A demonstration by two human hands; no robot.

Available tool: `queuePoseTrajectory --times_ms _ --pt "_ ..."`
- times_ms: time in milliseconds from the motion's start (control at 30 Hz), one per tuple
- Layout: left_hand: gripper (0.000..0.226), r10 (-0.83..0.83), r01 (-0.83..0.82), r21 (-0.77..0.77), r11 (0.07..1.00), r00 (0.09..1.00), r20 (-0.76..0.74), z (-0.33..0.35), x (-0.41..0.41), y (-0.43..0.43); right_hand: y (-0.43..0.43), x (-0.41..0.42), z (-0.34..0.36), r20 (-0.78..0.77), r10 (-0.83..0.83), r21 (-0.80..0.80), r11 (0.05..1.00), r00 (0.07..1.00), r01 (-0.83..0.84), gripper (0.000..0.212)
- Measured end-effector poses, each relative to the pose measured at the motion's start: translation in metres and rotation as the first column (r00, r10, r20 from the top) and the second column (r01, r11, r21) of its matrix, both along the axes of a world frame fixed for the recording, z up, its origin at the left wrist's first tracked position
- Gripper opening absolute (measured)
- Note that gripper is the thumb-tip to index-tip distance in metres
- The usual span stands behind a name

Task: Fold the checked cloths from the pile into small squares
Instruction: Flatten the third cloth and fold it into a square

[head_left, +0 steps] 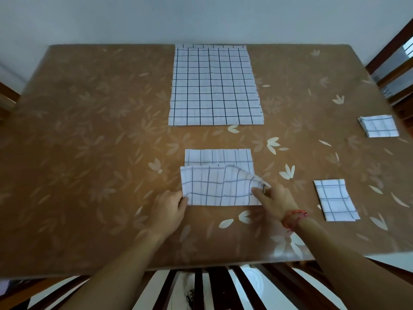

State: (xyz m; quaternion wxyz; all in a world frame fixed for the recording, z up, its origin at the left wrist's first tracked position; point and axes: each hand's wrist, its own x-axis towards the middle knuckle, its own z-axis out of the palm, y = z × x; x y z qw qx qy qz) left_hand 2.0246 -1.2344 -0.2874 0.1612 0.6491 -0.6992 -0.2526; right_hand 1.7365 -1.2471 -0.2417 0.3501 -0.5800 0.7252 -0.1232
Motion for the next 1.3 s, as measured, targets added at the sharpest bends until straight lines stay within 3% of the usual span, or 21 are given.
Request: queuePoseTrajectory --times_ms 167,367,467,567,800,900,967,1100,1300 --pt "0.023 0.066 -0.065 0.053 0.996 0.998 -0.01 -0.011 0.002 -0.017 -0.027 0.003 -0.012 0.021 -0.066 -0.045 0.997 0.998 0.067 0.025" --pt "0.006 0.108 -0.104 0.109 0.989 0.994 -0.035 -0.015 -0.001 -0.02 -0.038 0.001 -0.029 0.039 -0.071 0.043 0.997 0.997 0.069 0.051" --pt "0.033 0.107 -0.094 0.147 0.985 0.991 -0.081 -0.013 -0.003 -0.019 -0.038 0.0 -0.03 0.04 -0.07 0.023 0.997 0.997 0.069 0.054" --pt "0.038 0.124 -0.118 0.138 0.983 0.992 -0.037 -0.016 -0.003 -0.021 -0.041 0.0 -0.034 0.033 -0.096 -0.028 0.995 0.995 0.097 0.051" --pt "0.037 0.097 -0.097 0.007 0.995 0.995 -0.022 -0.02 -0.009 -0.019 -0.042 0.001 -0.042 -0.004 -0.17 -0.129 0.977 0.985 0.169 0.051" --pt "0.035 0.001 0.013 -0.132 0.991 0.994 0.107 -0.017 -0.011 -0.008 -0.036 0.003 -0.044 -0.083 -0.166 -0.15 0.977 0.983 0.153 0.05" --pt "0.032 -0.111 0.138 -0.174 0.975 0.981 0.159 -0.012 -0.018 0.004 -0.028 0.009 -0.045 -0.141 -0.128 -0.213 0.972 0.982 0.096 0.047" --pt "0.041 -0.286 0.33 -0.171 0.928 0.928 0.241 -0.011 -0.034 0.028 0.0 0.028 -0.047 -0.276 0.128 -0.392 0.89 0.953 -0.233 0.046" --pt "0.053 -0.299 0.354 -0.142 0.924 0.904 0.306 -0.026 -0.042 0.039 0.04 0.056 -0.056 -0.449 0.417 -0.316 0.753 0.791 -0.577 0.058"
